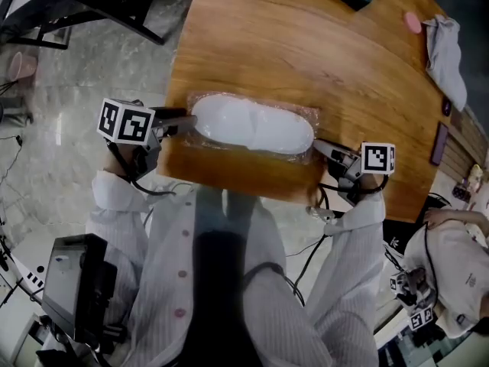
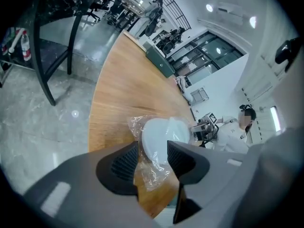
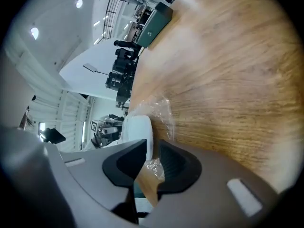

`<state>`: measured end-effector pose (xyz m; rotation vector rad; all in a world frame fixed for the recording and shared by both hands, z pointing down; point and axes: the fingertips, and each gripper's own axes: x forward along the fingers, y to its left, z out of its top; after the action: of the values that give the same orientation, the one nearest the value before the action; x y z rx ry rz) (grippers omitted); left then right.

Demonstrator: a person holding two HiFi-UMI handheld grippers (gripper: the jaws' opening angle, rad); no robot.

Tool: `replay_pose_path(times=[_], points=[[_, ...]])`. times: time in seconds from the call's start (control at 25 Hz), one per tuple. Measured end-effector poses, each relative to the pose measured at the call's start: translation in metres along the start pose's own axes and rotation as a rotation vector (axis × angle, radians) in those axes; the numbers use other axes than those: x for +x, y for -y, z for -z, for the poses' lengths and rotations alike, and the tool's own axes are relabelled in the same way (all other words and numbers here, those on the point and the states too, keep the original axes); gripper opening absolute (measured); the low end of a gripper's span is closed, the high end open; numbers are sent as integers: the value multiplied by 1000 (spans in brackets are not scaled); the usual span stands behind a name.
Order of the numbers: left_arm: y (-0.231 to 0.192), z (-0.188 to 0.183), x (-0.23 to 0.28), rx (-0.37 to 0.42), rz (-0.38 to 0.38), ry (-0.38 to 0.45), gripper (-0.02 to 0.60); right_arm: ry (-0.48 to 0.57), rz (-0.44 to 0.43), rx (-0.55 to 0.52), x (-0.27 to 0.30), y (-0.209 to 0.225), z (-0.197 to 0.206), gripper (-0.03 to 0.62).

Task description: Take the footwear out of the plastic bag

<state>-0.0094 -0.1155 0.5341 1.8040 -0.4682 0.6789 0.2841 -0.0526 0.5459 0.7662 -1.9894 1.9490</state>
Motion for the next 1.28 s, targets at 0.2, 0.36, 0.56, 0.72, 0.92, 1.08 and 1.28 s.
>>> replay_pose_path(times=[0.2, 0.36, 0.56, 0.72, 0.92, 1.08, 1.28], points=[[-5, 3, 5, -43, -14, -38, 175, -54, -106, 74, 7, -1, 8, 121], [-3, 3, 12, -56, -14, -59, 156, -82, -210, 25, 15, -16, 1, 118], [-1, 2, 16, -81, 4, -43, 140, -130, -341, 25, 29, -42, 3, 120], [3, 2, 7, -100, 8, 0, 137, -112, -392, -2, 35, -66, 5, 109], [18, -10, -20, -63, 53, 115, 86, -44, -392, -71, 22, -86, 2, 86], [32, -19, -50, -6, 46, 191, 40, 11, -368, -105, 5, -110, 1, 84], [51, -17, -72, 60, -10, 256, 8, 97, -327, -155, -31, -117, 11, 83]])
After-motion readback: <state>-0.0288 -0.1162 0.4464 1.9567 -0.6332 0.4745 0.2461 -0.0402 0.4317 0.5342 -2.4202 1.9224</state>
